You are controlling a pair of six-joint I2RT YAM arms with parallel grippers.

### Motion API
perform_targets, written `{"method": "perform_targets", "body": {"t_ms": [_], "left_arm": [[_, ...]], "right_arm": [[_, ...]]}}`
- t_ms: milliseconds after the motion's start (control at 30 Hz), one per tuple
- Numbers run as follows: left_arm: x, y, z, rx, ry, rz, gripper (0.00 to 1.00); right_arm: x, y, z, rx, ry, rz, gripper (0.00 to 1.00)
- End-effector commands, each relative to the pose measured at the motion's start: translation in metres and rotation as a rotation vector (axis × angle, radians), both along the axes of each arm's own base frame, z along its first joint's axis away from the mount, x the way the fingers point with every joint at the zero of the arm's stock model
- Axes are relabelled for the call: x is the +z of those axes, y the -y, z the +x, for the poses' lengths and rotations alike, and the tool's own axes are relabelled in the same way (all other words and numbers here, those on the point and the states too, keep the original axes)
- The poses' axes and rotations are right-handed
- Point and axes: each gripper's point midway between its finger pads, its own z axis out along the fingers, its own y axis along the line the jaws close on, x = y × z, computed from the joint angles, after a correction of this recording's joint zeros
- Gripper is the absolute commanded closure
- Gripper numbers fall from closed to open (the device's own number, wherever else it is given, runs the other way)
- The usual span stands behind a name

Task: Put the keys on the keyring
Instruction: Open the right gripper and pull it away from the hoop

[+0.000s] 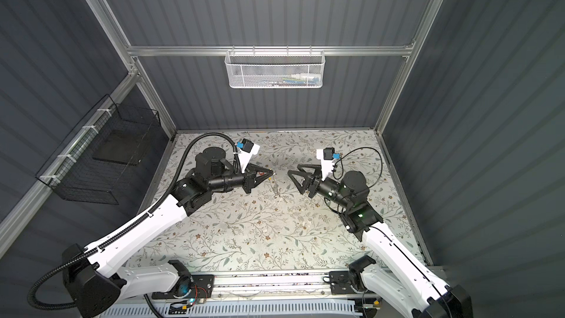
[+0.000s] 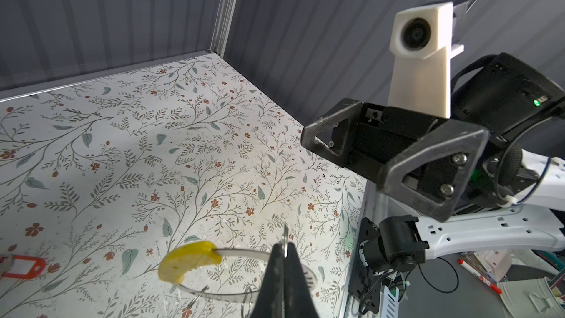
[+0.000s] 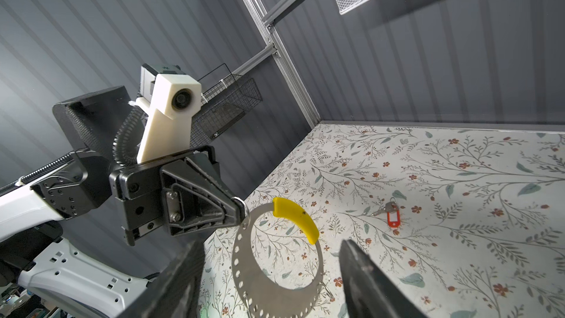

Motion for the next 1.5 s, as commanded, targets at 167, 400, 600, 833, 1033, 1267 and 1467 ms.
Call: {"method": "perform_targets", "body": {"t_ms": [167, 400, 600, 833, 1033, 1267, 1467], "left_arm": [[0.019, -0.007, -0.001, 0.025, 0.072, 0.013, 1.00], [0.009, -0.029, 0.023, 0.200, 0.107, 0.113, 1.00], [0.005, -0.053, 0.033, 0.322, 0.144, 0.181, 1.00], [0.009, -0.078, 0.034, 0.431, 0.171, 0.215, 1.00], [0.013, -0.103, 0.032, 0.524, 0.190, 0.245, 1.00], [0.014, -0.115, 0.024, 0.540, 0.193, 0.270, 1.00], [0.011, -0.116, 0.019, 0.523, 0.179, 0.283, 1.00]], "right_arm": [[0.000, -0.010, 0.000, 0.020, 0.026, -0.033, 0.31], [-0.015, -0.015, 0.009, -0.018, -0.009, -0.113, 0.07], [-0.036, -0.021, 0.028, -0.042, -0.081, -0.149, 0.01], [-0.085, -0.044, 0.079, -0.075, -0.292, -0.171, 0.01], [-0.130, -0.088, 0.123, 0.008, -0.489, -0.117, 0.01], [-0.188, -0.143, 0.158, 0.083, -0.648, -0.098, 0.01], [-0.224, -0.175, 0.178, 0.052, -0.679, -0.169, 0.01]]}}
